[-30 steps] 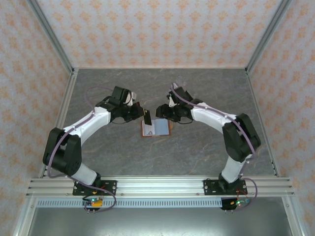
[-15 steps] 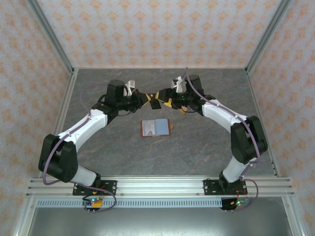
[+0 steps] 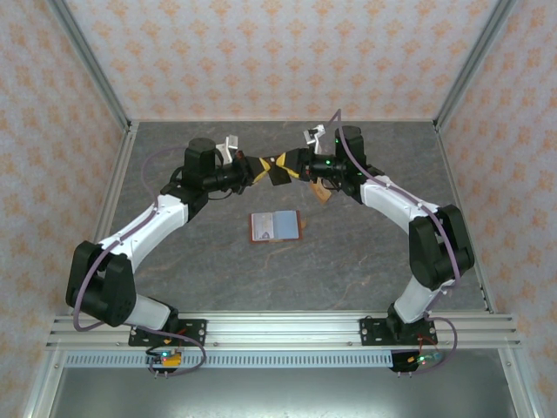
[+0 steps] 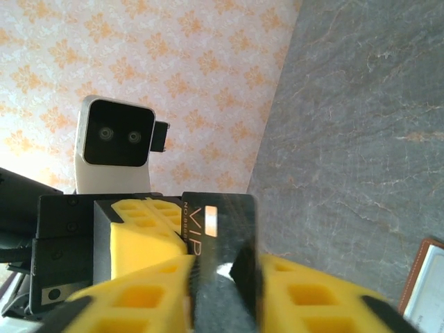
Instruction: Take the credit cards out of the card holder
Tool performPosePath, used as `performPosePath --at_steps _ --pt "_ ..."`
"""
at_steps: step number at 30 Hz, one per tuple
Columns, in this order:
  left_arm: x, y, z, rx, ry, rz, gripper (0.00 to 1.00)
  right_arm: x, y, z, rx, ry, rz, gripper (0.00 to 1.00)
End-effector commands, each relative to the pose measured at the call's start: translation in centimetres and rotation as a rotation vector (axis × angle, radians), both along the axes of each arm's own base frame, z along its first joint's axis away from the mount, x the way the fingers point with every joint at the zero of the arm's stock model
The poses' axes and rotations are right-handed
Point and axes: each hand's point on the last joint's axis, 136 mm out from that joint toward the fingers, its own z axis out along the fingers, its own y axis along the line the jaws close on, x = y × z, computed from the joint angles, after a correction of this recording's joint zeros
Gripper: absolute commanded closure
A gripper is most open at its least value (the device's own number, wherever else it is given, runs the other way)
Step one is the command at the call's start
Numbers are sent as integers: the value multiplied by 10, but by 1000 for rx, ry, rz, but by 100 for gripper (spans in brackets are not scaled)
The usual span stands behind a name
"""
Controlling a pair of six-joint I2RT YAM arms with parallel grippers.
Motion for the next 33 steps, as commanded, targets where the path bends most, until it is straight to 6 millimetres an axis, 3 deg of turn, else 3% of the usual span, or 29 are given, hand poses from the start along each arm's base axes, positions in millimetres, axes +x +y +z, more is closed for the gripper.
performPosePath --at_steps 1,2,7,9,12,17,22,27,33 --pt "-4 0 11 -21 -28 -14 98 -9 1 27 46 -83 36 83" --pt "-4 1 9 -12 -23 -11 97 -8 0 27 35 -85 31 87" --pt "-7 19 -11 143 29 51 56 -1 -13 13 -115 -132 -41 100" --pt "-9 34 -26 263 64 90 39 8 -29 4 -216 -154 -110 100" --pt "-10 60 -48 429 99 161 22 22 -60 -4 -378 -198 -207 100" --pt "-12 94 -68 624 131 238 9 34 -108 -12 -712 -331 -322 100" --pt "-14 111 -76 720 137 254 0 39 -137 -22 -954 -426 -295 100" --pt "-15 118 -82 746 144 263 0 51 -153 -43 -1155 -476 -210 100" --pt "-18 118 -91 754 167 249 0 69 -161 -57 -1274 -508 -148 100"
